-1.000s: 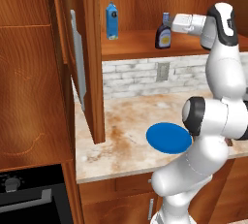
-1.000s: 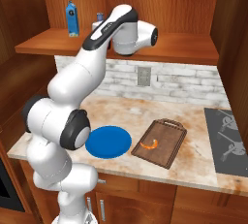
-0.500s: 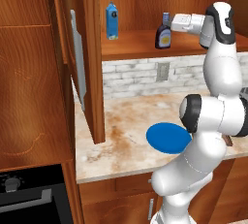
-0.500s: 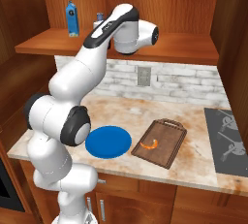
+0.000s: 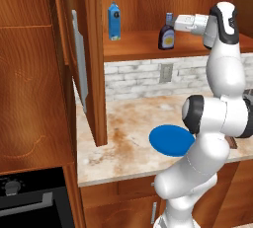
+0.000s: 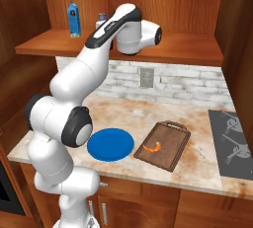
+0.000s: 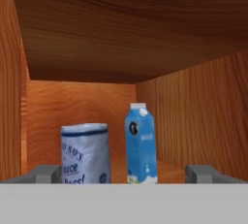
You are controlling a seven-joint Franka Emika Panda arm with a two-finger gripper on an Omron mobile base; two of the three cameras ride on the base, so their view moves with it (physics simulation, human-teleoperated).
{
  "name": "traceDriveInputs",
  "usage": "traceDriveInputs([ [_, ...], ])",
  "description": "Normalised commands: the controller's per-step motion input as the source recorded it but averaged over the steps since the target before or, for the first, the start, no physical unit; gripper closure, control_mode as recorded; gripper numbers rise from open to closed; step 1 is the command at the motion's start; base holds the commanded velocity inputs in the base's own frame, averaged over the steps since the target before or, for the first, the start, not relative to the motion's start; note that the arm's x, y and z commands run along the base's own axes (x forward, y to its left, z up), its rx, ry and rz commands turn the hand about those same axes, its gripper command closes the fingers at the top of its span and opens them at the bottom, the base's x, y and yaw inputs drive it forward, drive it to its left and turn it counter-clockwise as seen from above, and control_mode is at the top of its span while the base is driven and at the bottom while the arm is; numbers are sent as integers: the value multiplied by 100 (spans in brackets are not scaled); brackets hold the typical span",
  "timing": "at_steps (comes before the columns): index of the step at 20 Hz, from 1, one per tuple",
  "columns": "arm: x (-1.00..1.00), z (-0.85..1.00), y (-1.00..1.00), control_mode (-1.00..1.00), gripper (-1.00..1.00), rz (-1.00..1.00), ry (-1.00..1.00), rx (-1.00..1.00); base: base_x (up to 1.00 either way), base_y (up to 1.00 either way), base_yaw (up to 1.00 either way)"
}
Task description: Pick the shrimp from the plate and place it on the cutting board. Then pick the condiment bottle from the cabinet and place it next to the cutting board.
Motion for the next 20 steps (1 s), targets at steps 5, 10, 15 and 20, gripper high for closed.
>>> traceDriveInputs([
  [5, 0, 0, 0, -100, -100, 0, 0, 2, 0, 0, 0],
  [10, 0, 2, 0, -100, -100, 0, 0, 2, 0, 0, 0],
  [15, 0, 2, 0, -100, -100, 0, 0, 0, 0, 0, 0],
  [20, 0, 0, 4, -100, -100, 0, 0, 0, 0, 0, 0],
])
